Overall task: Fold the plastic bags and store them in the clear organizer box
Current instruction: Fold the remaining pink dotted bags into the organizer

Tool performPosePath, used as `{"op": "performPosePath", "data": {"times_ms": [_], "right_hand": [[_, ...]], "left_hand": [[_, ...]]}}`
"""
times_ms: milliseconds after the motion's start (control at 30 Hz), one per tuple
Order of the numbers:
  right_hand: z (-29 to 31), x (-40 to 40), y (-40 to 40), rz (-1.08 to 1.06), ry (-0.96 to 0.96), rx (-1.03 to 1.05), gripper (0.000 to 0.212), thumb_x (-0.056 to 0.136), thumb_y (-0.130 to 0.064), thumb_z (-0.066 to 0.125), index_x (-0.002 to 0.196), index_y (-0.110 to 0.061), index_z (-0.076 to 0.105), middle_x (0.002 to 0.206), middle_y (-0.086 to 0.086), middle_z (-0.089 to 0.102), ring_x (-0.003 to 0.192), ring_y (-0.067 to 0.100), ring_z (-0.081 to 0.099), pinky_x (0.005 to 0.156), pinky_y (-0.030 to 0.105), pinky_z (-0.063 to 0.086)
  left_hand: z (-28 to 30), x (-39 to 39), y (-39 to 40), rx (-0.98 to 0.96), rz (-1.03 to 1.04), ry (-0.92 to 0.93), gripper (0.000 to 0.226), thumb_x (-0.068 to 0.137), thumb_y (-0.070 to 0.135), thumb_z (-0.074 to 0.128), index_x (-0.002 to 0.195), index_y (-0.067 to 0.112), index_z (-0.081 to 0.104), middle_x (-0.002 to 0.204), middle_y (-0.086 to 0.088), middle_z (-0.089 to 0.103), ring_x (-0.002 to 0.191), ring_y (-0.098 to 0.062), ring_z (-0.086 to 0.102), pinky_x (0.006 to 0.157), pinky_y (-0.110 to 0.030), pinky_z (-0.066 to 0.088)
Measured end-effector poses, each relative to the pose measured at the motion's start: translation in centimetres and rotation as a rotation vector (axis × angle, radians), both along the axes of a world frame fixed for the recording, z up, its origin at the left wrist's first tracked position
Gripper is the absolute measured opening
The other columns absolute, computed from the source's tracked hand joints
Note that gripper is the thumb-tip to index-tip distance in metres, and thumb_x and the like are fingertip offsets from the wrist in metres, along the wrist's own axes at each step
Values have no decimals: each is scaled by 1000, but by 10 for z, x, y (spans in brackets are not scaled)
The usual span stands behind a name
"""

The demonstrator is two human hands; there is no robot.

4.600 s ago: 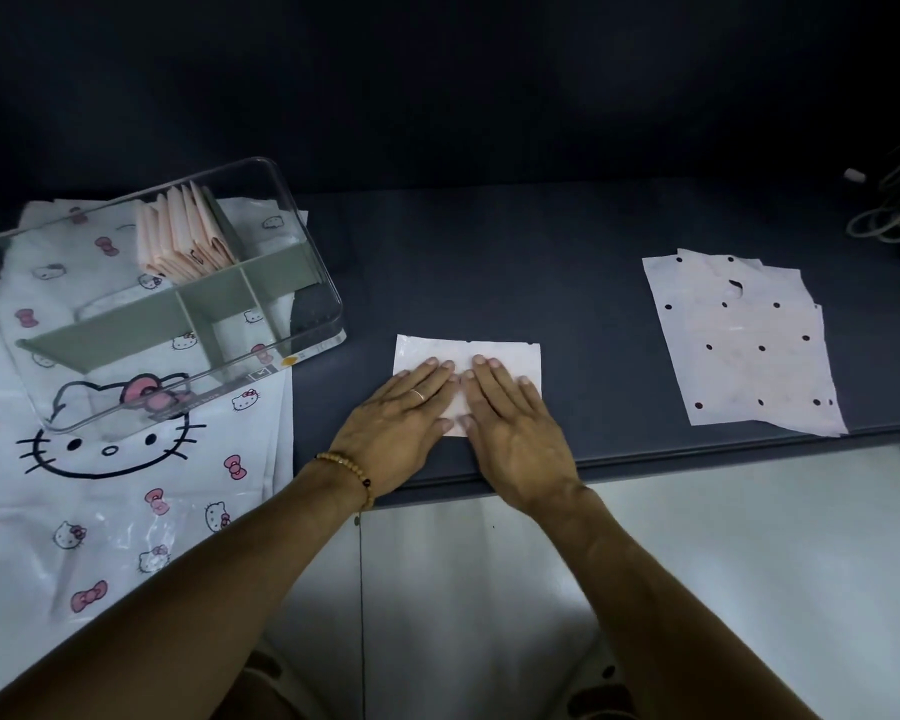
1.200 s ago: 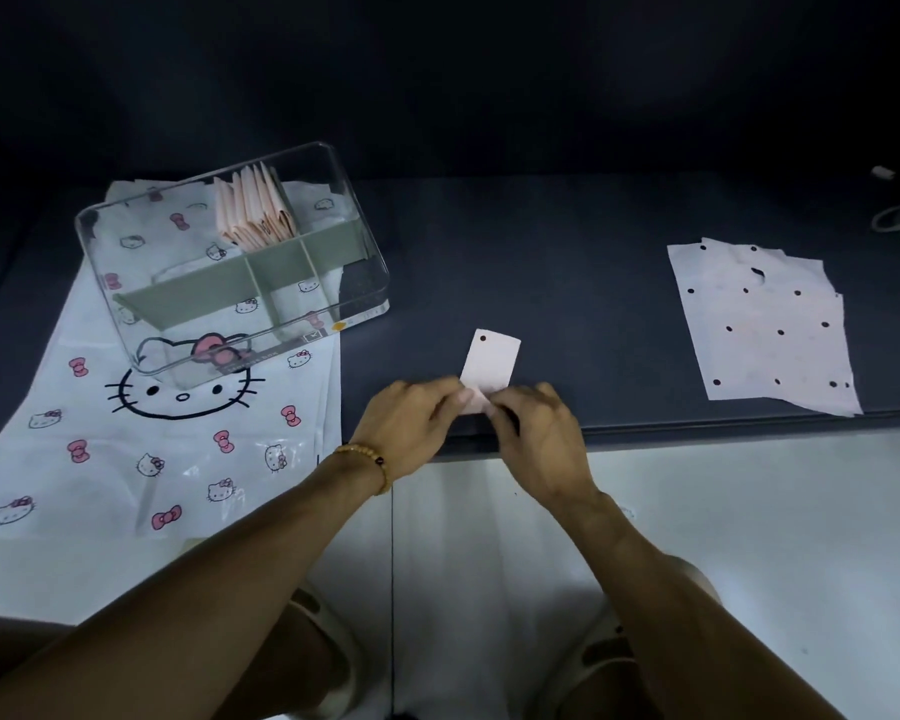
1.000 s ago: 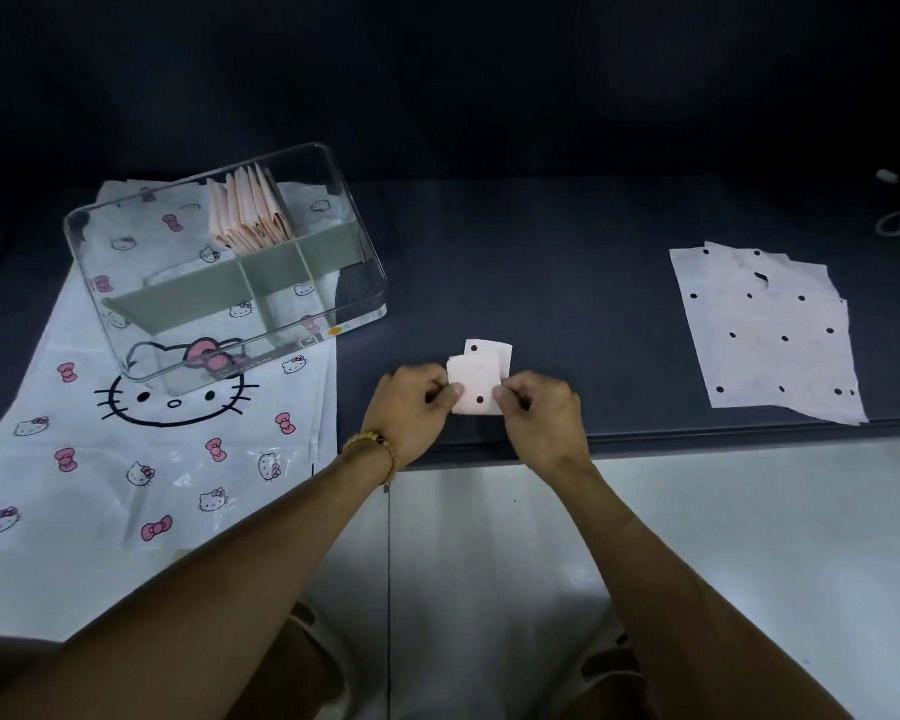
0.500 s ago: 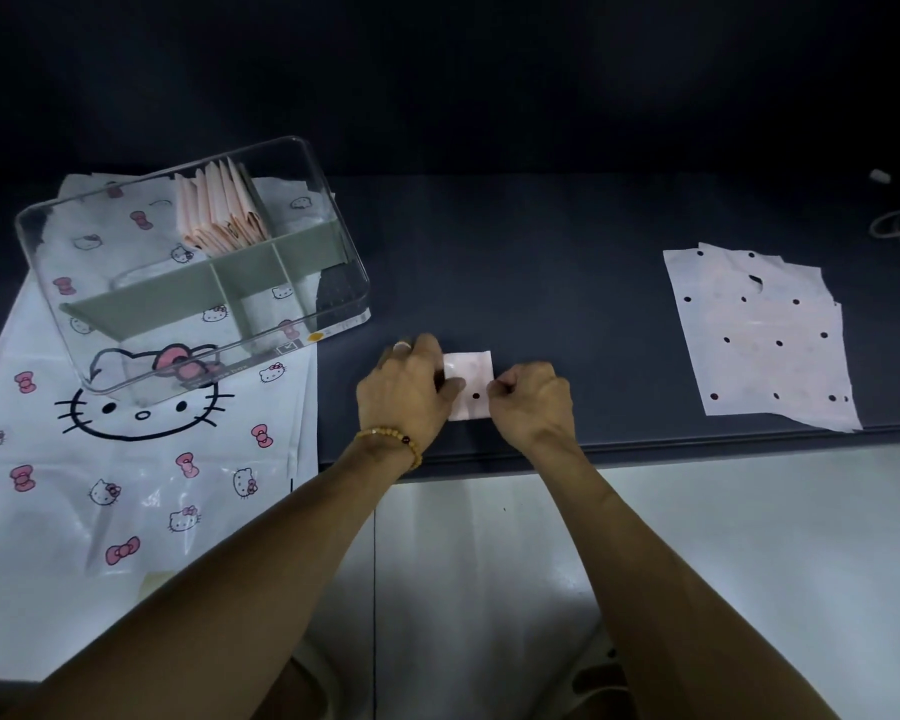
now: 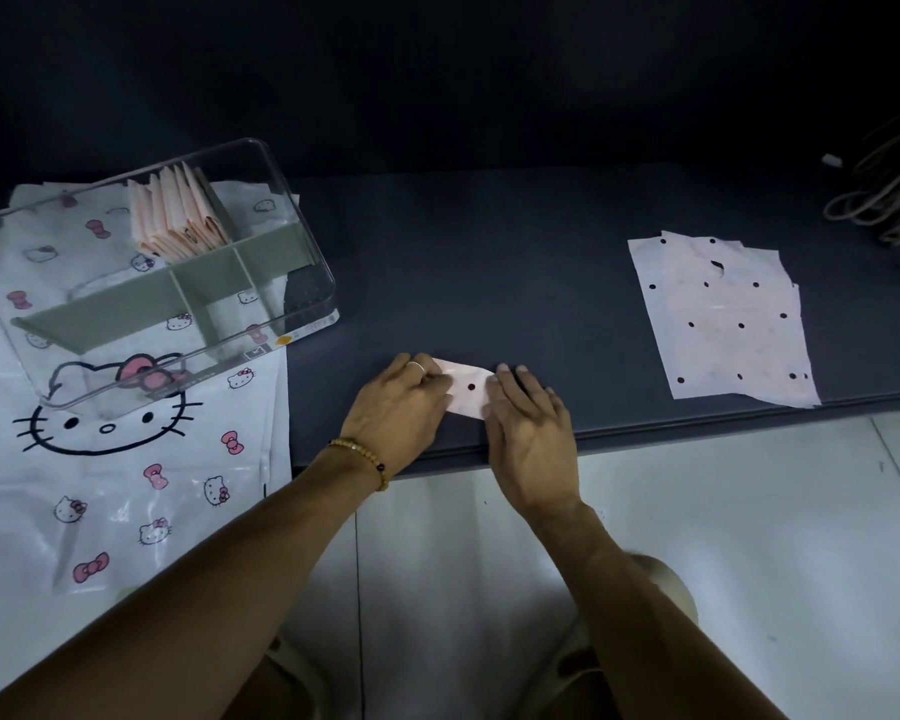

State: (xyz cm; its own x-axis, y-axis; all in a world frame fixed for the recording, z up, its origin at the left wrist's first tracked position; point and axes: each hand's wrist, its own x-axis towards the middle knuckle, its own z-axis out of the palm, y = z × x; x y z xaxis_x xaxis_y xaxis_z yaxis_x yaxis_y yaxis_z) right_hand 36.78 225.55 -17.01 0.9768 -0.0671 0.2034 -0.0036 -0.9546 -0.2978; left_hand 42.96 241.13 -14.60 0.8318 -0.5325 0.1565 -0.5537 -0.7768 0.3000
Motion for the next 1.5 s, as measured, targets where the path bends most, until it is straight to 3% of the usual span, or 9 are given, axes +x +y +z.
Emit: {"op": "performPosePath", "data": {"times_ms": [167,267,467,567,733,1000,1100,1367,1500], "right_hand": [[-6,-1,1,-30,36,69,32,94,-14,55,124,-6,63,136,8,56,133,29,45,110,48,31],[-6,0,-2,-11,57,107,36,95,-16,52,130,-9,58,139,7,52,136,27,40,113,46,27],[-8,0,-6,2,33,112,37,92,-14,53,128,-7,59,138,7,53,135,27,42,112,45,28],[-8,0,-5,-14,23,97,35,91,-13,57,125,-5,62,136,9,55,133,28,45,110,48,33],[-6,0,-5,-15,30,91,35,91,-15,57,124,-4,63,135,9,56,131,30,47,110,48,32],[-6,0,-4,-15,15,100,38,92,-20,49,123,-4,63,135,8,56,130,30,48,109,48,34],[-9,-1,-5,-2,-17,106,35,92,-18,52,122,-4,64,134,9,57,129,30,49,108,49,36],[-3,3,-9,4,122,216,35,94,-15,57,128,-7,59,140,7,52,136,27,40,115,43,23],[30,17,-1,-2,122,219,37,87,-17,64,124,-12,62,123,6,62,113,29,54,95,45,47]], "left_hand": [[3,4,-7,62,-112,-113,18,77,14,73,94,7,73,101,-7,69,97,-31,62,75,-40,51],[-4,2,-26,93,-212,-44,31,83,9,65,114,7,67,122,-6,64,119,-26,55,95,-38,44],[-15,2,-20,8,-181,-44,37,78,4,71,115,6,67,121,-5,65,117,-23,59,100,-42,44],[-16,9,-11,36,-190,-73,32,85,7,66,116,3,65,125,-8,63,121,-24,55,110,-51,27],[-18,20,24,68,-153,37,35,95,14,51,129,6,56,139,-5,51,135,-22,39,117,-43,17],[-8,23,15,-100,124,112,34,94,19,51,127,13,59,133,-4,57,124,-23,48,104,-40,39],[-1,28,-12,19,100,166,38,93,23,51,131,20,54,129,-1,55,119,-22,43,99,-38,35],[12,43,-17,67,99,436,8,89,19,59,97,21,61,108,-4,53,105,-22,49,89,-35,43],[28,33,9,-123,88,515,8,89,20,61,88,26,57,97,2,63,92,-18,57,78,-33,49]]}}
